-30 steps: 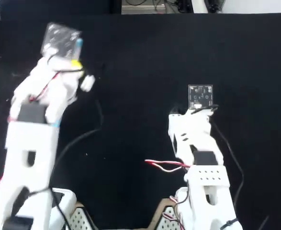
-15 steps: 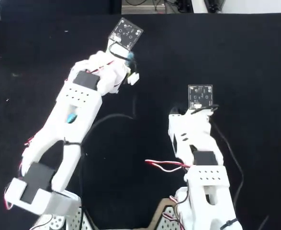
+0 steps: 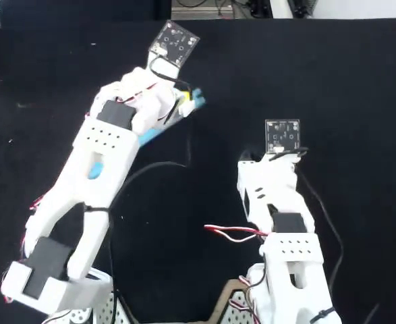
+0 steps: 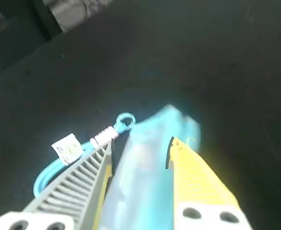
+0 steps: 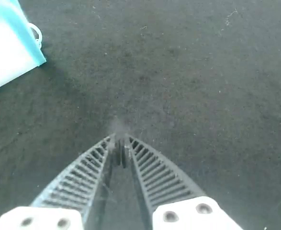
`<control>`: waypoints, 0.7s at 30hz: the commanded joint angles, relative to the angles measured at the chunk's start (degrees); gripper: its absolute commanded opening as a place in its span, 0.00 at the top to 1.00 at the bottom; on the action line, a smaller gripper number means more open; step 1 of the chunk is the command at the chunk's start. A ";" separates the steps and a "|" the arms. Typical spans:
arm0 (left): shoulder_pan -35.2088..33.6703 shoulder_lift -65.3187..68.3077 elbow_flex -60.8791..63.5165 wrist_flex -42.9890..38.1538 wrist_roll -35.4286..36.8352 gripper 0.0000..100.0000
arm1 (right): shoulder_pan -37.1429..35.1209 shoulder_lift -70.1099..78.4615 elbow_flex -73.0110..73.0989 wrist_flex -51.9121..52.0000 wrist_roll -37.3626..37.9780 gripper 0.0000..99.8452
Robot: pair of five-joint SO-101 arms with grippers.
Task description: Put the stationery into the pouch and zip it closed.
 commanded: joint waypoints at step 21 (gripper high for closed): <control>-19.30 -30.51 28.53 9.05 -0.62 0.97 | 0.79 -1.27 -0.31 -1.23 -0.35 0.99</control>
